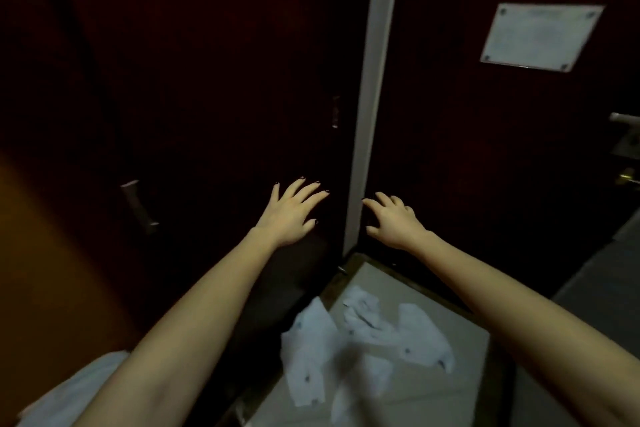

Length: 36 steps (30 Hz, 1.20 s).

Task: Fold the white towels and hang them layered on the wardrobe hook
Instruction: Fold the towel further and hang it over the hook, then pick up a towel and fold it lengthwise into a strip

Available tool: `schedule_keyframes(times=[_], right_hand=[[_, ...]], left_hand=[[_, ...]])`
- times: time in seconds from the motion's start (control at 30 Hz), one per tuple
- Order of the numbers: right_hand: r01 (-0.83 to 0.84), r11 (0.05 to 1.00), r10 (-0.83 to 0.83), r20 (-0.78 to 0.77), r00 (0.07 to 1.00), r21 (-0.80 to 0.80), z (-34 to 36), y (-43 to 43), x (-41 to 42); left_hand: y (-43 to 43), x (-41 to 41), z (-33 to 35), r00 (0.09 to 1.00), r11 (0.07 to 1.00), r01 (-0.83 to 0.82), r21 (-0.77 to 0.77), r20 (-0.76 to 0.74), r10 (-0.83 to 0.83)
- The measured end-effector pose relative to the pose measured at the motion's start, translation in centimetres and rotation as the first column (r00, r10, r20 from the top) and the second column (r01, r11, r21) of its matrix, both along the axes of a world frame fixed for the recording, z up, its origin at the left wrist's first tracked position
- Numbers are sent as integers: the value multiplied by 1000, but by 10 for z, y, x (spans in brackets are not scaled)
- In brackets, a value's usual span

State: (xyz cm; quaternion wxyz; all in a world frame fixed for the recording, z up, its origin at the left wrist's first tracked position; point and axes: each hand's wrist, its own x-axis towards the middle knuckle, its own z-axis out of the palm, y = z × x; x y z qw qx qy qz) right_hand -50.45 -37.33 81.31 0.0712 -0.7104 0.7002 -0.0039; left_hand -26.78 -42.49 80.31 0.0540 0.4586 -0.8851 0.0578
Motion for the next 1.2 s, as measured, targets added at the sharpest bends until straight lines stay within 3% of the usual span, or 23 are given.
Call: schedule_keyframes(times=[0.27, 0.47, 0.73, 0.9, 0.97, 1.2], right_hand=[[204, 962, -211, 22, 977, 185, -63, -28, -186], [345, 915, -369, 90, 925, 212, -174, -39, -290], [458, 837, -515, 146, 845, 300, -379, -47, -365], [488, 836, -536, 177, 826, 251, -537, -69, -404], [491, 834, -539, 178, 823, 251, -606, -72, -417], [501, 814, -565, 200, 800, 295, -826, -76, -449]], left_hand=[[-65, -196, -60, 990, 976, 138, 166, -38, -134], [-94, -304, -162, 975, 944, 220, 244, -26, -221], [-123, -386, -361, 951, 904, 261, 339, 73, -302], [-137, -452, -511, 944, 831, 250, 496, -314, -97], [-141, -472, -580, 925, 822, 293, 488, -362, -114], [-178, -500, -797, 919, 846, 383, 371, -243, -310]])
